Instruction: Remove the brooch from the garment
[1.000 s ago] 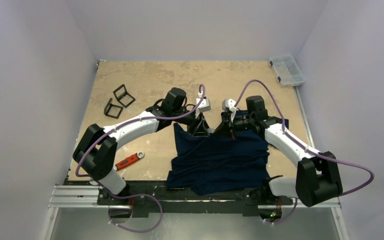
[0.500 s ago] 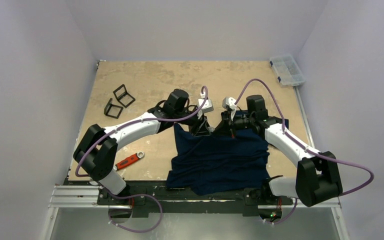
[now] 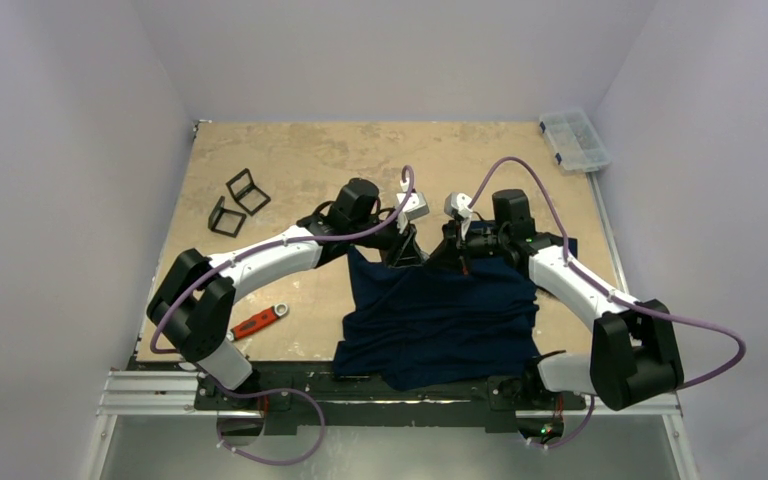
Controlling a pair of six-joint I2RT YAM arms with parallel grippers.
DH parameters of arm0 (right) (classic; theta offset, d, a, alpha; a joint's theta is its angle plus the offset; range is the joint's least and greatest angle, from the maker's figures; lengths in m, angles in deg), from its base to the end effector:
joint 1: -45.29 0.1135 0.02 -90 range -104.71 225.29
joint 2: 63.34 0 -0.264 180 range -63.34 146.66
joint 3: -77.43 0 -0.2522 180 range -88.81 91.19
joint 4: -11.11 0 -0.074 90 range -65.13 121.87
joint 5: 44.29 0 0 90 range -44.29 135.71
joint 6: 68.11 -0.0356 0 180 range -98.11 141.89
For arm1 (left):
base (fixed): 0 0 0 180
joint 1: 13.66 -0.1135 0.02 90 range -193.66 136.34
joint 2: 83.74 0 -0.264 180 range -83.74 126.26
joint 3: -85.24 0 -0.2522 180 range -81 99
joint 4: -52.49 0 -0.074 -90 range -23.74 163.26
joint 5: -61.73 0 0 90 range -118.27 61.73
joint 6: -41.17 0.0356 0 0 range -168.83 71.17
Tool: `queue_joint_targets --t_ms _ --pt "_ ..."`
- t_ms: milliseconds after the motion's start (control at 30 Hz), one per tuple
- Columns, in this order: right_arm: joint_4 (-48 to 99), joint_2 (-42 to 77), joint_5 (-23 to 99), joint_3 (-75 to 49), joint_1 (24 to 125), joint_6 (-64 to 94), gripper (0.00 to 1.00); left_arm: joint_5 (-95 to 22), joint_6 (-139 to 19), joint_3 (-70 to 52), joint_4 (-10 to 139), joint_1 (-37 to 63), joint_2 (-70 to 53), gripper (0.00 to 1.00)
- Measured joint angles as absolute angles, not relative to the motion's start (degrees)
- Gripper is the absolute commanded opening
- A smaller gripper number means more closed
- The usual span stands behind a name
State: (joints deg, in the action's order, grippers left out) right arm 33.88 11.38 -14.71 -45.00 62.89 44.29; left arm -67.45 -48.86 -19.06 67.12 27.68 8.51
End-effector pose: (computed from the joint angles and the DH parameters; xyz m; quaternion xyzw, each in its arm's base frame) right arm 0.2400 0.1086 0.2350 -0.4679 0.6629 0.4402 0.3845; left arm 0.2547 -0.2540 0.2529 0.4436 0.7099 -0.4367 0.3296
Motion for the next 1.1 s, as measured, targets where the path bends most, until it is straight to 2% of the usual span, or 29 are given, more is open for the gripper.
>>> queue_joint_targets --t_ms 200,433,600,733,867,1000,1100 --pt "32.97 11.38 -13.75 -45.21 62.89 44.31 0.0 -64.56 -48.6 -19.06 67.25 27.85 8.51 0.31" --pt "31.7 11.38 -13.64 -45.98 62.89 43.96 0.0 -63.01 -47.79 -19.06 67.64 28.09 8.51 0.28" --pt "31.2 11.09 -13.53 -46.18 62.87 43.91 0.0 -62.46 -48.73 -19.06 67.4 28.12 8.51 0.36" --pt "30.48 10.5 -13.42 -46.79 62.85 43.78 0.0 -61.48 -50.22 -19.09 67.42 28.05 8.51 0.37" --pt "29.54 10.39 -13.31 -47.23 62.85 43.26 0.0 -60.78 -50.83 -19.09 67.47 28.03 8.51 0.44" --pt "28.66 10.24 -13.33 -47.79 62.85 42.52 0.0 -60.17 -51.12 -19.09 67.62 27.94 8.51 0.45" --pt "28.29 10.09 -13.31 -47.99 62.85 42.28 0.0 -60.34 -51.09 -19.33 67.23 27.92 8.51 0.39"
